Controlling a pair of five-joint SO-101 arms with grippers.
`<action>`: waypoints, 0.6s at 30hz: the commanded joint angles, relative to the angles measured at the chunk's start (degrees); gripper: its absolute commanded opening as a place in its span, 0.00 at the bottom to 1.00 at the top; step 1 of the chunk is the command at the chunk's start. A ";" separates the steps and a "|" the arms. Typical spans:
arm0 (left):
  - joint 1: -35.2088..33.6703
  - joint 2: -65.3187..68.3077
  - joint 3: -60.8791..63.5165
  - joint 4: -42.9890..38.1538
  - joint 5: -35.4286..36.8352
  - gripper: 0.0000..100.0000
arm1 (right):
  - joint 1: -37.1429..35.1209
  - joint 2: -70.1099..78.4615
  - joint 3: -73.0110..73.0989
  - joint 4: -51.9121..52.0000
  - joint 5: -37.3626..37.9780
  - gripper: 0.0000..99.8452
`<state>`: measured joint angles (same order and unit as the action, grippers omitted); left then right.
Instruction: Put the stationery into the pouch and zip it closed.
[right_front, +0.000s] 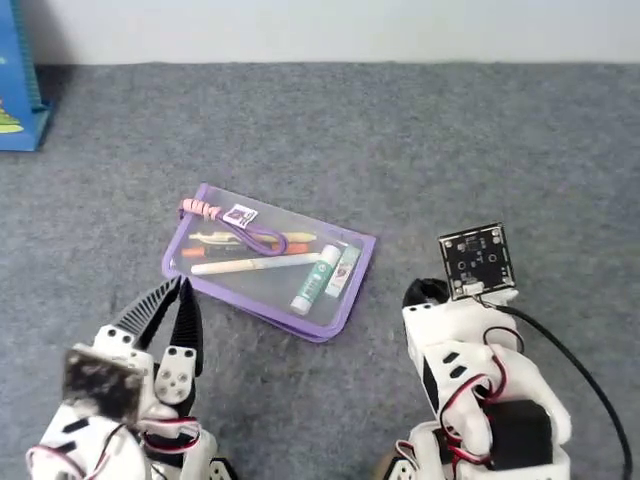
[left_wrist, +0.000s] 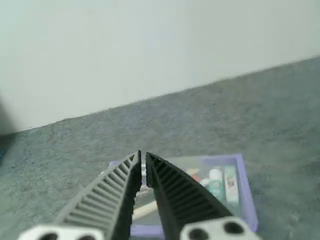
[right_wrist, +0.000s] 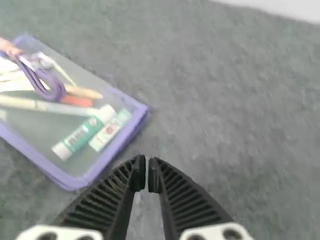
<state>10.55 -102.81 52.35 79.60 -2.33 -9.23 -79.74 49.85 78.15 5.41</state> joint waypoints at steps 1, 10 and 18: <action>-2.11 2.29 4.09 -0.18 -4.40 0.01 | 3.03 0.57 -1.05 1.01 0.26 0.01; -14.77 2.29 23.34 -8.88 -5.89 0.01 | 7.34 0.48 18.11 -10.07 0.53 0.01; -15.56 2.29 35.30 -8.88 -5.98 0.01 | 7.16 0.48 26.11 -10.95 0.53 0.01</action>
<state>-4.75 -101.76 86.02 72.13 -7.96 -2.64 -78.86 75.34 68.04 5.41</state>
